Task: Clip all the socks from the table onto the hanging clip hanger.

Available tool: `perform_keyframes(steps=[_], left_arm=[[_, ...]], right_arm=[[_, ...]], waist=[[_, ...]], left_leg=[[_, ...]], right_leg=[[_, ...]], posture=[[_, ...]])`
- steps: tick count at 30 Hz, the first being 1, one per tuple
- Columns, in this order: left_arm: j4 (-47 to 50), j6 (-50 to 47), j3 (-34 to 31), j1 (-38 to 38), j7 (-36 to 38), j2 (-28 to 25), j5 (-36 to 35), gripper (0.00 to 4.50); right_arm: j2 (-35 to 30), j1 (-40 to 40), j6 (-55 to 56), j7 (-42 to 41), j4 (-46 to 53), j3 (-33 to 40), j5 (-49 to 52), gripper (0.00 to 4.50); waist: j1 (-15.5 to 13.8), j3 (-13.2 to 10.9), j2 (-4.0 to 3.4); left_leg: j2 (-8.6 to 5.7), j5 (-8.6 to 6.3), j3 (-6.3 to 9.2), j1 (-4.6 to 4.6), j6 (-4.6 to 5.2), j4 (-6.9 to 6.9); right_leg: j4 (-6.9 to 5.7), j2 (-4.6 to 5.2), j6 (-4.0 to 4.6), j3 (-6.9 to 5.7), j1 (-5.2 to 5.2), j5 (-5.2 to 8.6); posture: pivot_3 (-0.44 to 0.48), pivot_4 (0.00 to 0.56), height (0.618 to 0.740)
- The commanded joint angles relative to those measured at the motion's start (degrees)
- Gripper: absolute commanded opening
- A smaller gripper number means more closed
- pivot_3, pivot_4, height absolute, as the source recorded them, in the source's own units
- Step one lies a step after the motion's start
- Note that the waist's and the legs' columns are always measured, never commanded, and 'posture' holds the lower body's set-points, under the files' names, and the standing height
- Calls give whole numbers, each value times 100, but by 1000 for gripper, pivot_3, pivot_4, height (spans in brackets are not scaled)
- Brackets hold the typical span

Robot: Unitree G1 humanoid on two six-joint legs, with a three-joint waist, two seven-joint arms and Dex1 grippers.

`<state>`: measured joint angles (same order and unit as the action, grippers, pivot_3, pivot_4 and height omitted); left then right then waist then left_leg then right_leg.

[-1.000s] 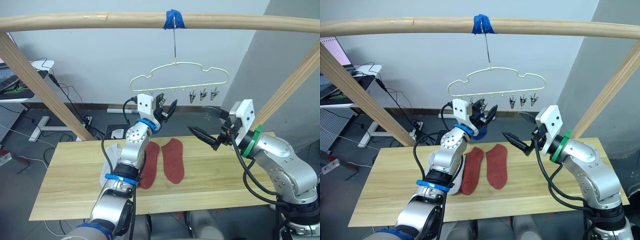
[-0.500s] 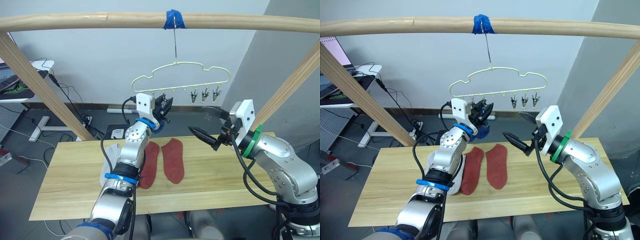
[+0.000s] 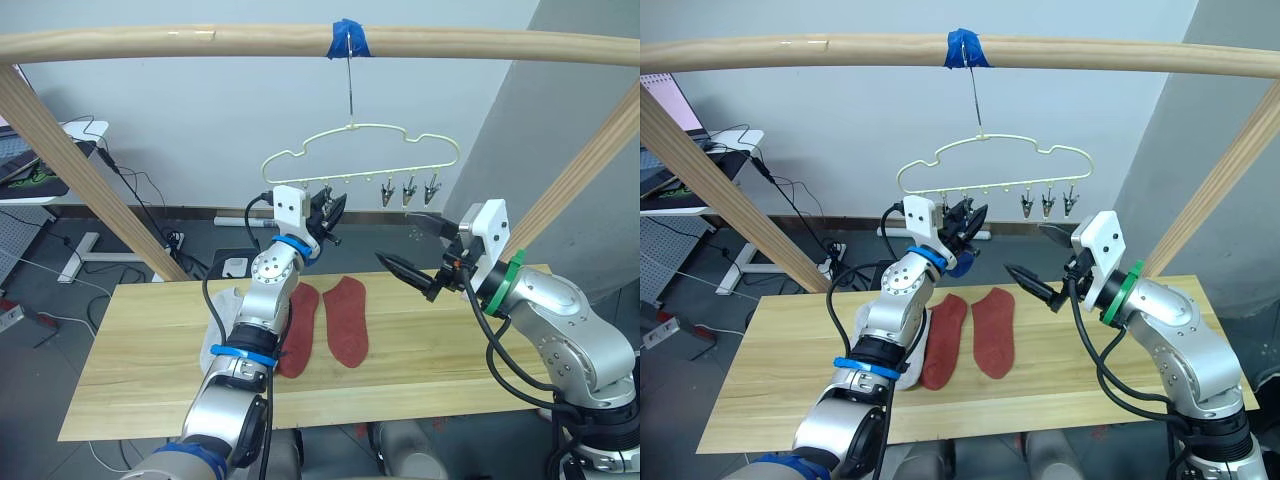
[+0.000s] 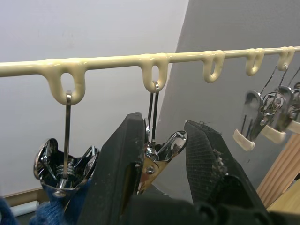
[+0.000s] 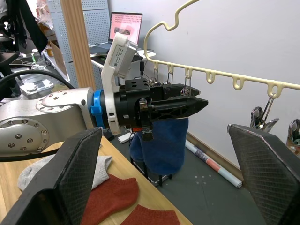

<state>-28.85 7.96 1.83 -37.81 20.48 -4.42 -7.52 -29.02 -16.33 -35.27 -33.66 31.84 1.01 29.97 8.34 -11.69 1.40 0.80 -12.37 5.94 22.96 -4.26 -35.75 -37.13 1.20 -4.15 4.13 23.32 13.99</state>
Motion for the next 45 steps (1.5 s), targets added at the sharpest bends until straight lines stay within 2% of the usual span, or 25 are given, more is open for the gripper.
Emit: perform_keyframes(steps=[1, 5, 9, 13, 18, 23, 29, 36, 41, 44, 45], left_arm=[[136, 62, -46, -106, -10, 1, 27, 641], [237, -2, -66, -82, 14, -18, -10, 214], [538, -333, -106, 0, 110, -28, -191, 213], [1128, -1211, -186, 114, 333, -107, -591, 214], [2427, -4303, -715, 225, 707, -805, -2173, 214], [2862, -6209, -1301, 86, 806, -1425, -3333, 214], [2939, -6722, -1501, 155, 830, -1756, -3619, 214], [3231, -6964, -1647, 242, 625, -1661, -3825, 214], [3372, -7072, -1708, 325, 513, -1672, -3930, 214], [3399, -7083, -1736, 354, 443, -1662, -3981, 214], [3420, -7091, -1731, 366, 420, -1651, -4005, 214]], right_arm=[[-20, -60, 92, 19, 218, 31, 22, 4500], [-21, -11, 115, 3, 195, -3, -6, 4500], [-64, 83, 143, -7, 51, -111, -179, 4500], [-147, 127, 266, 119, -586, -615, -916, 4500], [471, -306, 991, 322, -2629, -1739, -2095, 4500], [1136, -866, 1835, 170, -4376, -2338, -2738, 4500], [1890, -1611, 2745, 378, -6511, -2461, -3282, 4500], [2524, -2195, 3276, 606, -8565, -2578, -3890, 4500], [2619, -2239, 3517, 702, -9273, -2547, -4136, 4500], [2580, -2121, 3683, 542, -9247, -2517, -4168, 3924], [2546, -2070, 3743, 502, -9196, -2508, -4180, 3573]], waist=[[-1, 0, 0], [-3, 0, 0], [-3, 0, 0], [-3, 0, 0], [96, 0, -1], [172, -6, -7], [143, -6, -5], [104, -6, -5], [108, -5, -3], [100, -4, -3], [99, -4, -3]], left_leg=[[0, 0, 0, 0, 0, 0], [0, 0, 0, -1, 0, -2], [0, 0, 1, -1, 0, -3], [0, 0, 1, -1, 0, -3], [3, 1, 2, -10, 1, -6], [3, 2, 8, -16, 2, -16], [2, 3, 13, -18, 0, -24], [2, 3, 15, -18, -1, -22], [2, 3, 14, -38, -1, -21], [2, 4, 13, -48, -1, -24], [1, 5, 13, -48, 0, -24]], right_leg=[[0, 0, 0, 0, 0, 0], [-1, 0, 0, 0, -1, 0], [-2, 0, 0, 0, -1, 0], [-2, 0, 0, 0, -1, 0], [-18, -4, 1, 0, -2, -1], [-45, -7, 2, -1, 0, 2], [-58, -6, 3, -3, -1, 1], [-59, -4, 27, -4, -1, -13], [-70, -5, 17, -2, -11, -8], [-78, -6, 6, 0, -17, -1], [-80, -5, 6, 0, -17, -1]], posture=[[-235, 170, 740], [-231, 170, 740], [-226, 169, 740], [-221, 169, 740], [-198, 173, 740], [-172, 172, 740], [-153, 172, 740], [-116, 169, 740], [-102, 171, 740], [-101, 172, 740], [-99, 173, 740]])
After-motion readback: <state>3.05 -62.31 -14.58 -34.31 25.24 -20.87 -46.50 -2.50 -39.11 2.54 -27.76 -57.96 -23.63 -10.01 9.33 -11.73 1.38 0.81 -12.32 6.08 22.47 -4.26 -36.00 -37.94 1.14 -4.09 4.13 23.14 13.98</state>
